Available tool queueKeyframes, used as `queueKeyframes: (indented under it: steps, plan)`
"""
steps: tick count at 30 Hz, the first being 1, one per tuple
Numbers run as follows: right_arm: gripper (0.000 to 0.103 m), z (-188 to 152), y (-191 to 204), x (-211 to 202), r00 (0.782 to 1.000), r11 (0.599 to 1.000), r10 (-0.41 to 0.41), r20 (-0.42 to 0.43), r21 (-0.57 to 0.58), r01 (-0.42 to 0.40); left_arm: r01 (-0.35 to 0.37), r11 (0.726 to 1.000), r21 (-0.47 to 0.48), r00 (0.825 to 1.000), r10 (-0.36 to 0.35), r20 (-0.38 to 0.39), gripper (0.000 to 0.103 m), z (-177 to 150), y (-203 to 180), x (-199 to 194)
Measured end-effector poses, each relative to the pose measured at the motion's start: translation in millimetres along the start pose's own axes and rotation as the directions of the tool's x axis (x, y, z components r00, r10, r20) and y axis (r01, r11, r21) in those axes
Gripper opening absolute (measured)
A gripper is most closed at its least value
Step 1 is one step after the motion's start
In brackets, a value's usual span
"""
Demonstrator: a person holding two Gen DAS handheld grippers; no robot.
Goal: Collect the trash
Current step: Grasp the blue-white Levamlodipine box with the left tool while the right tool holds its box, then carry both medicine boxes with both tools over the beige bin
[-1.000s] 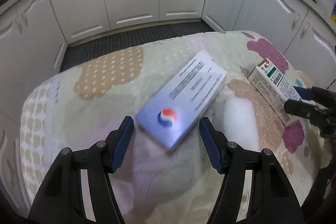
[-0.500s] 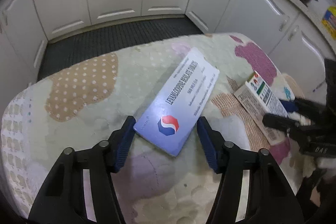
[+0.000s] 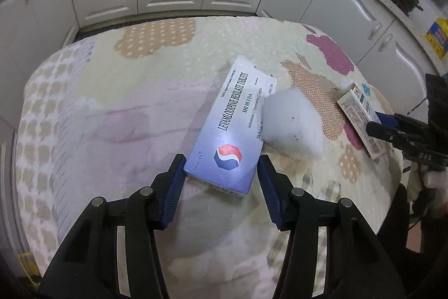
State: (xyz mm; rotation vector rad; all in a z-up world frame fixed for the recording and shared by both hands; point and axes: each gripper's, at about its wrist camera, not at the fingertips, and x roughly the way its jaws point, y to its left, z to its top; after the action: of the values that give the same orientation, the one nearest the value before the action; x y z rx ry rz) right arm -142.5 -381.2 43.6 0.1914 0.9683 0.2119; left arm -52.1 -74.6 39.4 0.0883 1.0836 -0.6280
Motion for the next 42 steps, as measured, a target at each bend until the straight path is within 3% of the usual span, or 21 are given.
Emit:
queueKeyframes:
  steps: [5,10,12,13,14,16,24,28,33,42]
  plan:
    - [0.057,2,6,6,1.0,1.0,-0.02,-0.009,-0.004,0.02,-0.035,0.999,0.031,0.999,0.035,0.013,0.063,10,-4,1]
    - [0.06,6,8,12,0.999,0.999,-0.048,-0.014,-0.02,0.048,-0.131,0.977,0.168,0.99,0.137,-0.022,0.064,21,-21,28]
    - [0.052,5,8,14,0.999,0.999,-0.034,-0.024,-0.031,0.033,-0.142,0.972,0.187,0.989,0.146,-0.006,0.063,24,-24,30]
    - [0.052,4,8,12,0.999,0.999,-0.03,-0.018,-0.037,0.029,-0.135,0.976,0.174,0.99,0.138,-0.007,0.062,26,-22,30]
    - [0.051,4,8,10,1.0,0.999,-0.027,-0.008,-0.04,0.027,-0.122,0.981,0.153,0.992,0.125,-0.005,0.054,26,-20,28]
    - [0.05,4,7,4,1.0,0.999,-0.013,0.009,-0.036,0.013,-0.114,0.986,0.118,0.993,0.114,0.006,0.052,25,-15,24]
    - [0.049,4,1,-35,0.994,0.999,0.032,0.1,-0.007,-0.032,-0.193,0.979,-0.058,0.972,0.199,0.123,0.047,3,16,-31]
    - [0.049,5,-5,-63,0.987,0.999,0.032,0.157,0.001,-0.033,-0.163,0.982,-0.093,0.97,0.176,0.168,0.047,-10,13,-62]
    - [0.049,2,-21,-101,0.976,1.0,-0.004,0.218,0.025,-0.001,-0.106,0.992,-0.07,0.968,0.119,0.22,0.047,-18,-20,-84]
    - [0.049,-31,-41,-127,0.971,0.997,-0.034,0.239,0.081,0.015,-0.015,1.0,0.027,0.975,0.008,0.222,0.046,-18,-105,-73]
